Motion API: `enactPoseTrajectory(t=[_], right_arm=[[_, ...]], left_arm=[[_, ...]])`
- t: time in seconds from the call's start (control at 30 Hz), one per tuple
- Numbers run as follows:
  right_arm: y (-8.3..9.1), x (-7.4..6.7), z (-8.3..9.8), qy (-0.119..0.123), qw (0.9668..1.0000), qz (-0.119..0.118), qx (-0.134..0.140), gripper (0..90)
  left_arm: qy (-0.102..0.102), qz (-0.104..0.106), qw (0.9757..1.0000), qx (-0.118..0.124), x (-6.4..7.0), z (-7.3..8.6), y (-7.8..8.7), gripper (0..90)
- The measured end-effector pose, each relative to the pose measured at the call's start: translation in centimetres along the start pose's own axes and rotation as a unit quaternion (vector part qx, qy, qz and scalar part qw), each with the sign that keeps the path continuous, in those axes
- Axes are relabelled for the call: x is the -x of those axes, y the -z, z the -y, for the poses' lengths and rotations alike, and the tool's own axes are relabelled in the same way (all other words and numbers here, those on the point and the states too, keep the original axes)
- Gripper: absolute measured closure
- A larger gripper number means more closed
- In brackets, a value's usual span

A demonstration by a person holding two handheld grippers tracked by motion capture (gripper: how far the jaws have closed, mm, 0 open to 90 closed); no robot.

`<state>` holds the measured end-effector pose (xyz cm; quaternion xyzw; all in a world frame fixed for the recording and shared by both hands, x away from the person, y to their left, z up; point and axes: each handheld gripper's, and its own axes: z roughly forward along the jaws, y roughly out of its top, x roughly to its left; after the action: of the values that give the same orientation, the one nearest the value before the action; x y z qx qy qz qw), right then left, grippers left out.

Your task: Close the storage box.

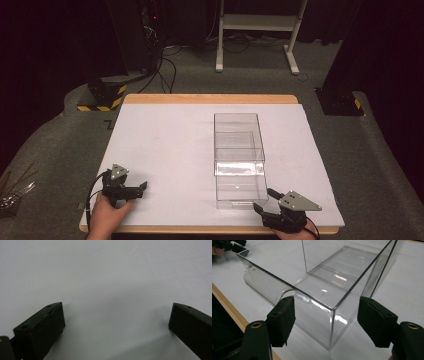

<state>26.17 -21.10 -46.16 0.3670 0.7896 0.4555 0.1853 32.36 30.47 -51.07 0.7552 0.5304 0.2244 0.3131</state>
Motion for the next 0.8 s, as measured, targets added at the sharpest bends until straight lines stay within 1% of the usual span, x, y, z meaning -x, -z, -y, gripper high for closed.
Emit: enactPoseTrajectory(t=[0.23, 0.47, 0.63, 0.8], right_arm=[[-0.3, 0.0, -0.2, 0.001, 1.0000, 0.005, 0.002, 31.0], [-0.6, 0.2, -0.5, -0.006, 0.9999, 0.010, 0.007, 31.0], [-0.9, 0.3, -0.7, -0.006, 0.9999, 0.012, 0.007, 30.5], [-1.2, 0.4, -0.9, -0.008, 0.9998, 0.018, 0.008, 30.1]], left_arm=[[0.000, 0.000, 1.0000, 0.000, 0.0, 0.0, 0.0, 0.6], [0.000, 0.000, 1.0000, 0.000, 0.0, 0.0, 0.0, 0.6], [-0.001, -0.001, 1.0000, 0.000, 0.0, 0.0, 0.0, 0.6], [-0.001, -0.001, 1.0000, 0.000, 0.0, 0.0, 0.0, 0.6]])
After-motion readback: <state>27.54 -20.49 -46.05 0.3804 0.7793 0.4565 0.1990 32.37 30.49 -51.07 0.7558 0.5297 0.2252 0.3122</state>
